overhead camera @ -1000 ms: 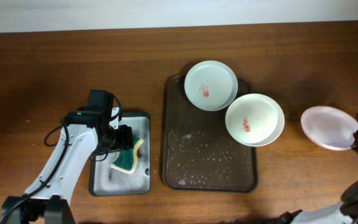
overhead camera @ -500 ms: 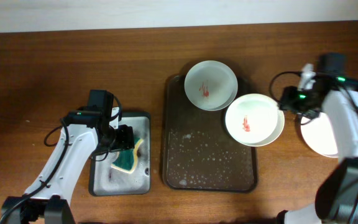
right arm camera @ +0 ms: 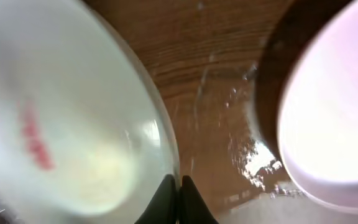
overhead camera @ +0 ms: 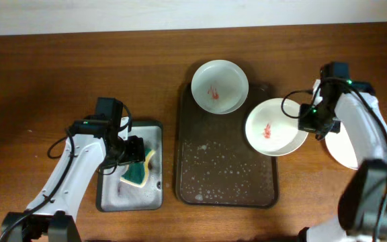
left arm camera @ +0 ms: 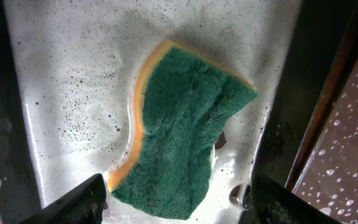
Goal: Clean dirty plates on tray and stack at the side
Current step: 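Grasp the next stained plate rim with the right gripper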
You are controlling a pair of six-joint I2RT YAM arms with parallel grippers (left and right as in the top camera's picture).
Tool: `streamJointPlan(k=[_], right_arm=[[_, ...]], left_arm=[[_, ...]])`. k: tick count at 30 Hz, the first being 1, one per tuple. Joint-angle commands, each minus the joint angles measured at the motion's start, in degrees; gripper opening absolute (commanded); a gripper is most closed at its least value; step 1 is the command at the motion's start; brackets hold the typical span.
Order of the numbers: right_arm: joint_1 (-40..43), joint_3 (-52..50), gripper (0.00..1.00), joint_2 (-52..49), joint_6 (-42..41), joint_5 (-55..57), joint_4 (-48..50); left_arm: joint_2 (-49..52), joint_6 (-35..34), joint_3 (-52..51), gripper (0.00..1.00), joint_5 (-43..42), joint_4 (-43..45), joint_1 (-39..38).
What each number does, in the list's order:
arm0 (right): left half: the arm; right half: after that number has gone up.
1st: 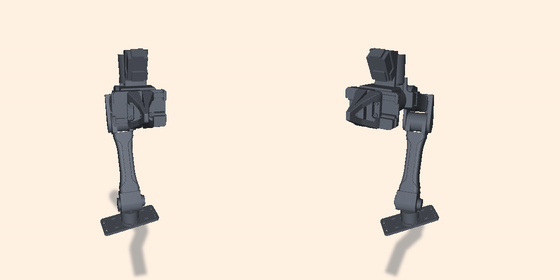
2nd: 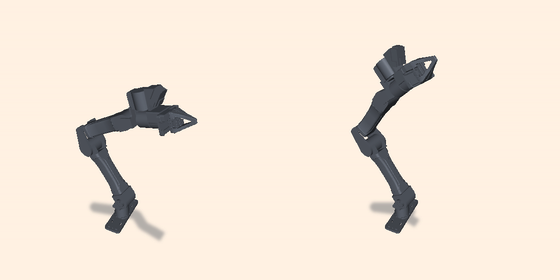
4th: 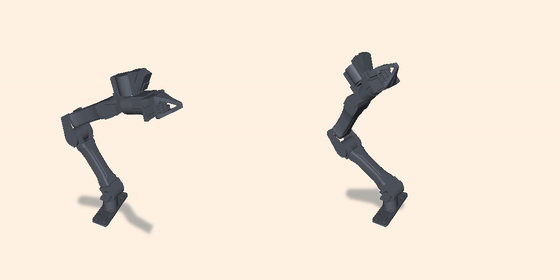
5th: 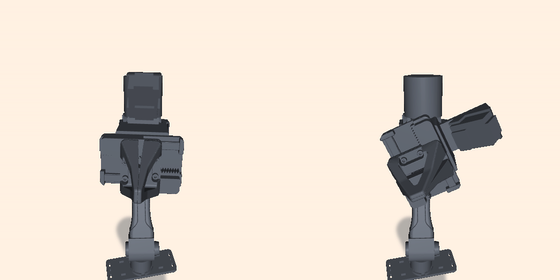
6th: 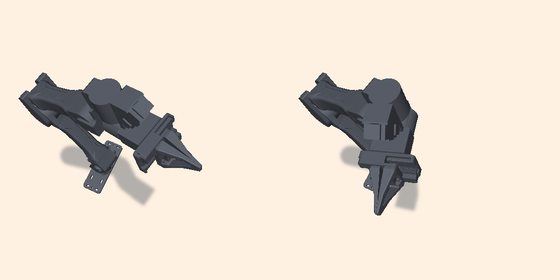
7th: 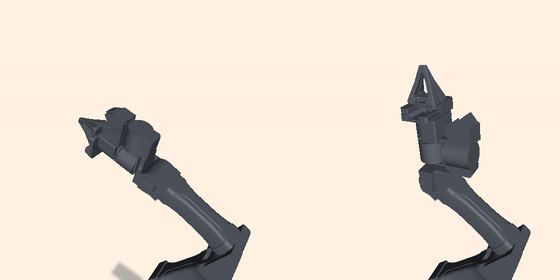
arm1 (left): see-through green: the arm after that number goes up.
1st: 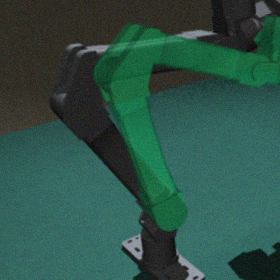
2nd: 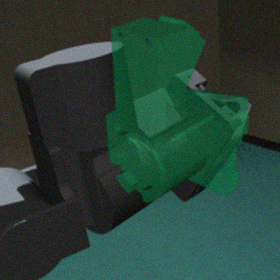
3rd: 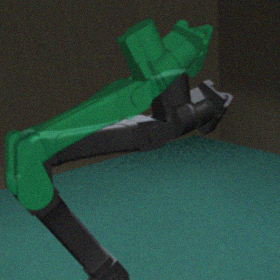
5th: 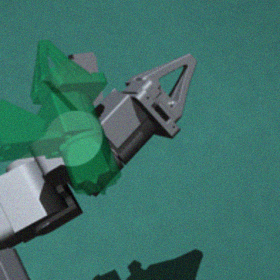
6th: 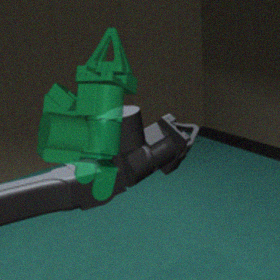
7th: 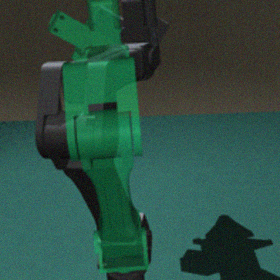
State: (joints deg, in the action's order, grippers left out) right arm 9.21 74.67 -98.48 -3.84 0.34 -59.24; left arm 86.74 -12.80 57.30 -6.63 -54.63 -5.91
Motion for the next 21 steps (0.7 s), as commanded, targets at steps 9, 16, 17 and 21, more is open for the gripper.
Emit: streamJointPlan(k=[9, 16, 17, 21], right_arm=[[-22.7, -17.1, 0.04, 8.9, -18.8, -5.3, 4.1], [-22.6, -11.9, 0.47, 12.3, -3.8, -9.6, 4.0], [-22.7, -9.2, 0.48, 14.5, -2.7, -9.6, 2.1], [-22.7, -7.4, 0.48, 19.3, -2.6, -9.7, 0.3]], left_arm=[[-0.4, 2.2, 0.4, 0.72, 0.2, -0.7, 0.5], [-0.2, 2.2, -3.4, 0.64, 0.9, 5.5, -2.8], [-0.2, 2.2, -6.6, 0.64, 4.5, 8.5, -4.2], [-0.2, 2.2, -15.3, 0.54, 3.4, 17.5, -4.7]])
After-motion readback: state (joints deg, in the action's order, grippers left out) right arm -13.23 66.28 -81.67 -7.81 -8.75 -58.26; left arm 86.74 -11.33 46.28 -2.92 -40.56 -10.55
